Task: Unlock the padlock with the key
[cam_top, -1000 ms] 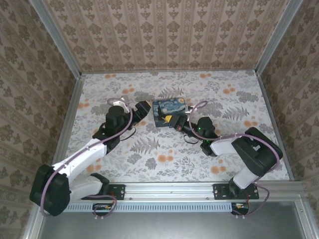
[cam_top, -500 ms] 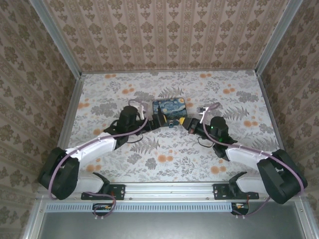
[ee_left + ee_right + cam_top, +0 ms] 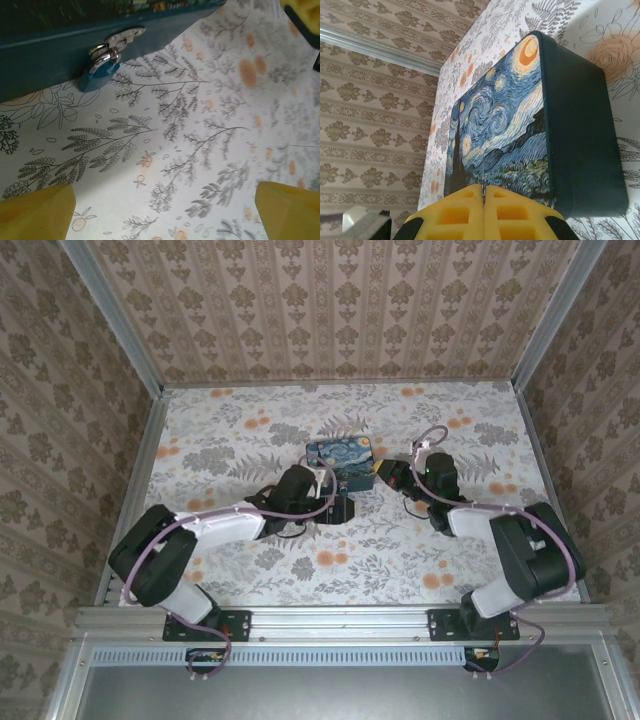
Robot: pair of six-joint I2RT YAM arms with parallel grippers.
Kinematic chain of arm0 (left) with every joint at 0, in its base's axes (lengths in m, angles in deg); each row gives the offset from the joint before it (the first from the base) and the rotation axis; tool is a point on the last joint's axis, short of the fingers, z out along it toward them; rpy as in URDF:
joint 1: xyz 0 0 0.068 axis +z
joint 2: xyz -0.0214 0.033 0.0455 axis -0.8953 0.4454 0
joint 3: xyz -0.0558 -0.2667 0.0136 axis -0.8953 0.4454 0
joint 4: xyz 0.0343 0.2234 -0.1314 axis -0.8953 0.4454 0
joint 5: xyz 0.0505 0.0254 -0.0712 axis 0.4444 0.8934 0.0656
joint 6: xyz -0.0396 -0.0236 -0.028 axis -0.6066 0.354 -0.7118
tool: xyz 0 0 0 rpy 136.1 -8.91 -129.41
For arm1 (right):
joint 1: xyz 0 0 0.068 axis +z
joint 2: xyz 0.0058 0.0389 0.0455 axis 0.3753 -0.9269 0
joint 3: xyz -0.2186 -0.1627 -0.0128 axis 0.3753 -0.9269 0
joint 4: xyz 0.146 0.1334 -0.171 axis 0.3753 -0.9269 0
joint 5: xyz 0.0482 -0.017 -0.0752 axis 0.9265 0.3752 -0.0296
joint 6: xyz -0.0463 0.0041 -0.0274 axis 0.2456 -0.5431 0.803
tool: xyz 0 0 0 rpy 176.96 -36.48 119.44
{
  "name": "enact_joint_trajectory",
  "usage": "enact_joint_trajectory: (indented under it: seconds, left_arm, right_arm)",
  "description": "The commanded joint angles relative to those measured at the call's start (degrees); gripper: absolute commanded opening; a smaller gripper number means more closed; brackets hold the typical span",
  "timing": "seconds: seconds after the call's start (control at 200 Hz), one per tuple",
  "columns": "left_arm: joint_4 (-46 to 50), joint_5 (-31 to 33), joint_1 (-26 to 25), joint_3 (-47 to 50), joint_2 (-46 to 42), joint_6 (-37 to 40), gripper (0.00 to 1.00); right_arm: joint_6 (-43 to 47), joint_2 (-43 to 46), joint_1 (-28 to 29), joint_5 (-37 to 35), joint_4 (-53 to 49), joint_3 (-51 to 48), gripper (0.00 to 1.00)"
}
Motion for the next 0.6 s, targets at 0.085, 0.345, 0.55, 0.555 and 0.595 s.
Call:
enact_joint_trajectory:
  seconds: [0.085,0.345,0.55,0.555,0.595]
  left_arm:
    - [-4.53,6.36,-1.28,-3.2,4.51,6.24,0.92]
    - [-9.42,9.56,-1.74,-5.43,10.61,9.73,0.91]
    - [-13.78,11.74,-2.0,-5.64,14.19,10.56,0.91]
    - [-13.85,11.82,-2.04,-5.71,14.27,10.6,0.9]
    - [-14.35,12.47,-2.17,-5.77,14.77,10.63,0.9]
  right_arm:
    - [-6.31,-4.92,0.05,2.52,8.98,4.17,0.0]
    - [-7.91,-8.69,0.05,2.57,8.15,8.01,0.0]
    - [-8.92,-11.45,0.19,2.95,8.29,8.8,0.0]
    - [-8.96,-11.45,0.2,2.93,8.29,8.8,0.0]
    - [-8.99,-11.79,0.25,2.94,8.08,8.79,0.0]
